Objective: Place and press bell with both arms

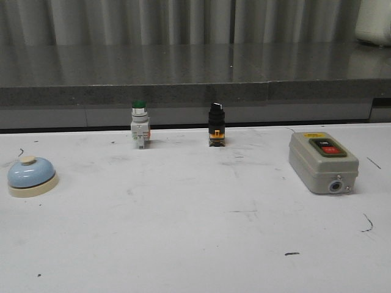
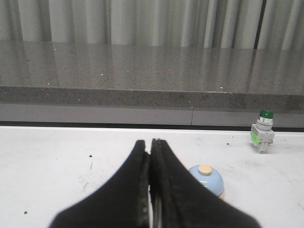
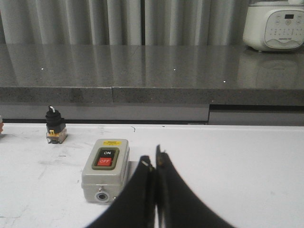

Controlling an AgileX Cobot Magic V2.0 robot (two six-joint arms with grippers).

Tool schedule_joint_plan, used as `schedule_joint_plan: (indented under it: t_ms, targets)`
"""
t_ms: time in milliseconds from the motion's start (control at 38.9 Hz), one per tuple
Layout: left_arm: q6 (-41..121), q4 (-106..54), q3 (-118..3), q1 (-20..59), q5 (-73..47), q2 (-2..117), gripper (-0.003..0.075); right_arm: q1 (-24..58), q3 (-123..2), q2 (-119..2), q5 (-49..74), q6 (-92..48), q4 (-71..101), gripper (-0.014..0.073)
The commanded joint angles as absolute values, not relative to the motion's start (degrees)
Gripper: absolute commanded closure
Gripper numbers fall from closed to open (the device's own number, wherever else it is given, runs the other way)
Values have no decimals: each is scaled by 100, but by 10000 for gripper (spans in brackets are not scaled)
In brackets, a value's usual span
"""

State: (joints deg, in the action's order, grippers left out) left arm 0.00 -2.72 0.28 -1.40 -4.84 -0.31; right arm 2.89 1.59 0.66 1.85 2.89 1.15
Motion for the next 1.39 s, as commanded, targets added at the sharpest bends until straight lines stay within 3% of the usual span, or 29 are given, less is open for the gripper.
schedule_joint_plan:
  t_ms: [0, 771, 926, 1363]
  targets:
    - [0, -310, 161, -91, 0, -118, 740, 248, 121, 154, -275, 272, 47, 645]
    - [0, -310, 161, -91, 0, -118, 740, 248, 121, 155, -299, 272, 47, 645]
    - [-40, -612, 76, -91, 437, -118, 740, 248, -17, 155, -268, 272, 47, 645]
    - [-40, -655, -2546, -81, -806, 515, 740, 248, -2207, -376, 1028, 267, 0, 645]
